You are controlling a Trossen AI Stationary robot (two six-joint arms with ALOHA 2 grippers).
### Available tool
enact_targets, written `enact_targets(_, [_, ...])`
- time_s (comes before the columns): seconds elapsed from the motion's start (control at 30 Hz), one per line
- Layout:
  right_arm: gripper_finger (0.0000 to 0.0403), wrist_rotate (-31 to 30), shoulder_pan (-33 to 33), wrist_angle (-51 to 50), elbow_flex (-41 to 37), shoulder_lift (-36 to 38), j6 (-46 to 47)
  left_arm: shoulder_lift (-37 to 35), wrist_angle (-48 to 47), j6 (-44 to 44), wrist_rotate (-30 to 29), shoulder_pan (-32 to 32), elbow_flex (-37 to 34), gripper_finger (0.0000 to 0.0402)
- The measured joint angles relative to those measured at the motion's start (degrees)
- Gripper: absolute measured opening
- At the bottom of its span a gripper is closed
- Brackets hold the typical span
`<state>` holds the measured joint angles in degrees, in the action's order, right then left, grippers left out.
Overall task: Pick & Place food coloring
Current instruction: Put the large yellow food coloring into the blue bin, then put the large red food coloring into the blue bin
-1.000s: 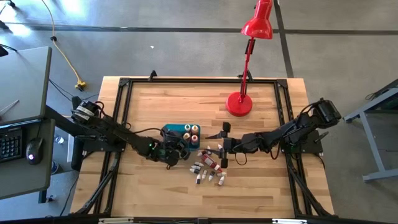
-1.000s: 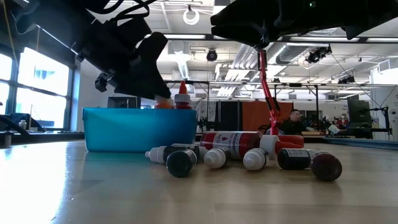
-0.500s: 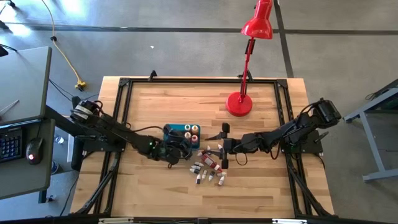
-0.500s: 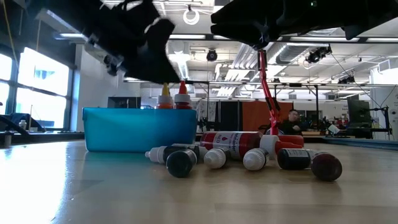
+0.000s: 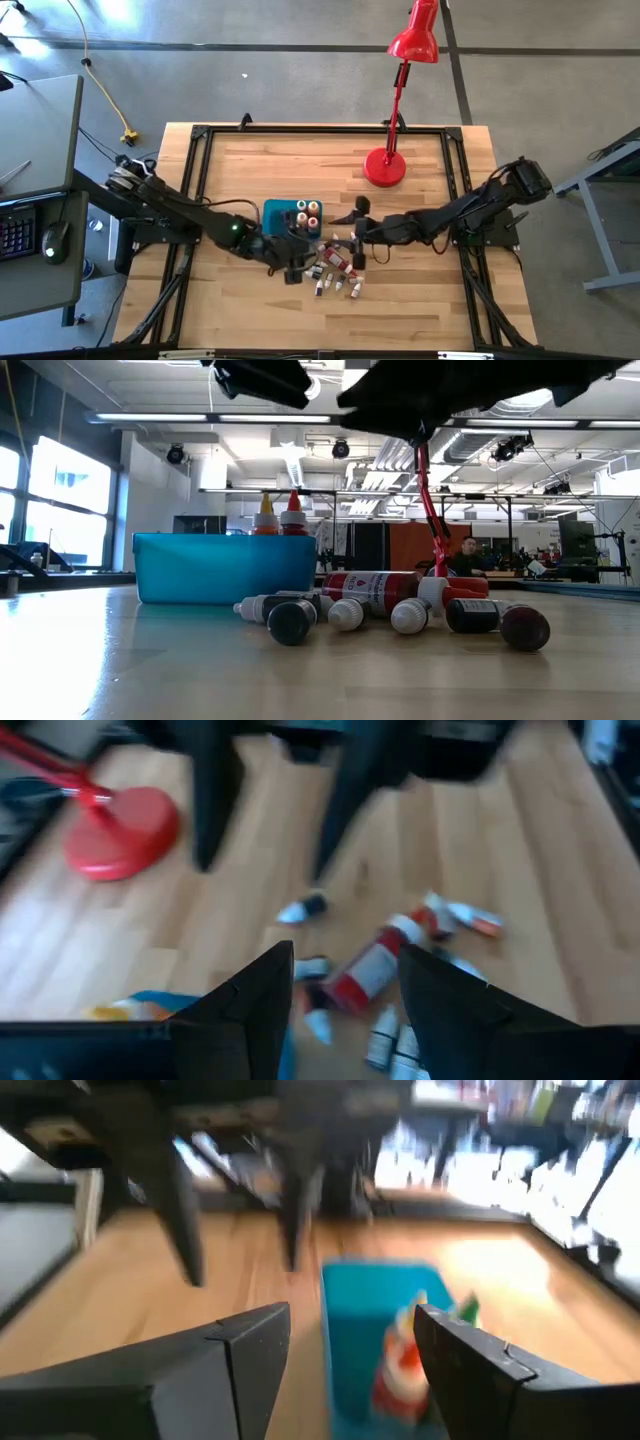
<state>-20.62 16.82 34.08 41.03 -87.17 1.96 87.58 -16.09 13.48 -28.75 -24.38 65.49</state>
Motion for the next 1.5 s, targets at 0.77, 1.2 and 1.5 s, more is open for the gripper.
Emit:
enact_targets(0.77, [0.0209, -4.52, 9.94, -59.31, -2.94, 24.03, 45.03, 34.16, -24.47, -26.55, 20.71, 7.06, 37.05, 0.0177])
enact_targets(1.2, [0.0209, -4.17, 9.75, -58.27, -2.97, 23.89, 43.03, 41.98, -27.16, -29.47, 23.67, 9.10, 42.08, 0.0177])
enact_targets(1.5, [0.0209, -4.47, 9.76, -57.78, -2.97, 23.91, 43.03, 43.36, -29.11, -28.39, 25.28, 9.43, 41.68, 0.0177])
